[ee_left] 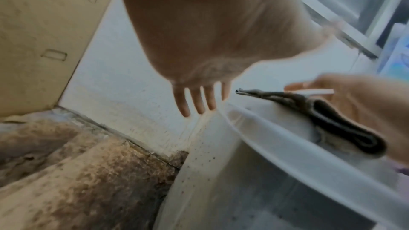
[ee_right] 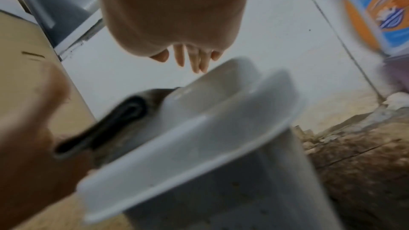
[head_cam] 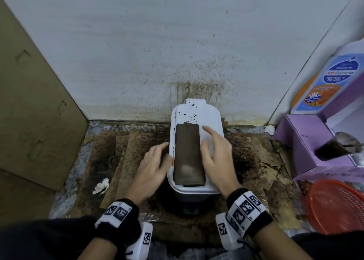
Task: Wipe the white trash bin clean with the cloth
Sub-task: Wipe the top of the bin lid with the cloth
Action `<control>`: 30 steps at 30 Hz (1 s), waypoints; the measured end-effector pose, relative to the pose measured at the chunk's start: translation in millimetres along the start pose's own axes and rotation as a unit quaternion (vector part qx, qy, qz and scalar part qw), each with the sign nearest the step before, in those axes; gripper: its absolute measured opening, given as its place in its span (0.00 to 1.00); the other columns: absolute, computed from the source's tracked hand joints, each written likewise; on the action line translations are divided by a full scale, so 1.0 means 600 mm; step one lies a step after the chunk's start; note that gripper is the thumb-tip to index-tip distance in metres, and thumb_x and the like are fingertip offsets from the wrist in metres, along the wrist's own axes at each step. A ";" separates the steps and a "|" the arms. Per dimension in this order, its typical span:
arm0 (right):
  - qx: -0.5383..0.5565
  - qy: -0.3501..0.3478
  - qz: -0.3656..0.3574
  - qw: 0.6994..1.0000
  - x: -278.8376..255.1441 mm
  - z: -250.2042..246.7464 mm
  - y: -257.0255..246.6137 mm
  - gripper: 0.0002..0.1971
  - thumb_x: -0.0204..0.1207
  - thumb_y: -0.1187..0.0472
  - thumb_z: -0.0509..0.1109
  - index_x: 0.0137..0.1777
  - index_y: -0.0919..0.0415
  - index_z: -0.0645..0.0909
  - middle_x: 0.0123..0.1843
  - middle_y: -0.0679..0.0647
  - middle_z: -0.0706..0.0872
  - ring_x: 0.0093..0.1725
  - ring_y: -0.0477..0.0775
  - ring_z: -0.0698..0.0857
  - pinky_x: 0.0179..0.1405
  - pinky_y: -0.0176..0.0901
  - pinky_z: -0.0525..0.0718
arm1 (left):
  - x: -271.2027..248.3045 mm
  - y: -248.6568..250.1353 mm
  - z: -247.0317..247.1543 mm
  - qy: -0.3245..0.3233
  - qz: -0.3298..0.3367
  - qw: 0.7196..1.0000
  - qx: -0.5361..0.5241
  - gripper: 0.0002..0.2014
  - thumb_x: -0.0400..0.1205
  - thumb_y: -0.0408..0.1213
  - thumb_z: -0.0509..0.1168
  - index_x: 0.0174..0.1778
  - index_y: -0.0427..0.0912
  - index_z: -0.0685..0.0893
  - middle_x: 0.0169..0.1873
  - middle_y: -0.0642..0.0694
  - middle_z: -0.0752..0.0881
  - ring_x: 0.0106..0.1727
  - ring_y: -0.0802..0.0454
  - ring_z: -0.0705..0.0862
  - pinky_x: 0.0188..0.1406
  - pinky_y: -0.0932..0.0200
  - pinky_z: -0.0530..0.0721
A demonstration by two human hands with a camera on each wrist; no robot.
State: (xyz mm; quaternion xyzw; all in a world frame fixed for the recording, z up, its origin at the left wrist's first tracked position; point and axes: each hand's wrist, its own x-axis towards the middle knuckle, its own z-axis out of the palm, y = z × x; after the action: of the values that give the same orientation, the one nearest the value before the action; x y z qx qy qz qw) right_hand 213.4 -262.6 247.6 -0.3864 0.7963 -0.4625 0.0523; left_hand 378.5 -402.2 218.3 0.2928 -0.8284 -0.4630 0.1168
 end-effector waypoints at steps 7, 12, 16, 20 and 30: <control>-0.061 -0.019 0.090 0.994 -0.014 -0.008 0.056 0.27 0.90 0.45 0.49 0.87 0.51 0.58 0.90 0.48 0.56 0.88 0.46 0.52 0.87 0.53 0.51 | 0.018 0.103 0.059 0.064 0.108 0.973 0.195 0.35 0.91 0.60 0.43 0.90 0.44 0.62 0.89 0.50 0.62 0.90 0.55 0.54 0.90 0.51 0.53; 0.001 -0.047 0.145 0.988 -0.013 -0.008 0.064 0.28 0.92 0.45 0.47 0.91 0.48 0.50 0.92 0.44 0.51 0.89 0.41 0.49 0.88 0.46 0.46 | 0.024 0.119 0.122 0.011 0.087 0.945 0.314 0.37 0.90 0.53 0.36 0.93 0.35 0.49 0.93 0.36 0.48 0.94 0.42 0.46 0.92 0.42 0.49; 0.031 -0.055 0.152 0.986 -0.012 -0.007 0.066 0.28 0.92 0.46 0.47 0.91 0.47 0.50 0.92 0.44 0.47 0.89 0.41 0.48 0.89 0.49 0.50 | 0.019 0.100 0.136 0.039 0.068 0.937 0.340 0.38 0.92 0.58 0.36 0.93 0.36 0.43 0.93 0.37 0.41 0.94 0.45 0.39 0.93 0.44 0.44; 0.046 -0.053 0.158 0.985 -0.015 -0.009 0.069 0.27 0.92 0.45 0.47 0.90 0.44 0.51 0.92 0.45 0.51 0.90 0.46 0.53 0.89 0.52 0.55 | 0.007 0.098 0.138 0.047 0.072 0.936 0.340 0.38 0.92 0.59 0.36 0.93 0.37 0.43 0.93 0.39 0.41 0.93 0.47 0.38 0.93 0.45 0.45; 0.067 -0.054 0.165 0.982 -0.014 -0.009 0.070 0.27 0.92 0.48 0.50 0.89 0.41 0.51 0.91 0.44 0.56 0.88 0.46 0.58 0.88 0.59 0.60 | 0.007 0.082 0.108 0.008 0.130 0.945 0.301 0.31 0.95 0.47 0.38 0.90 0.31 0.57 0.91 0.35 0.56 0.93 0.37 0.55 0.92 0.43 0.54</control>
State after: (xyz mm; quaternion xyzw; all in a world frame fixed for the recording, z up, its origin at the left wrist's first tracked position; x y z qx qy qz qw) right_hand 193.1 -241.3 215.7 -0.2698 0.8122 -0.4782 0.1969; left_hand 326.5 -339.6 223.9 0.2080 -0.9591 -0.1703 0.0890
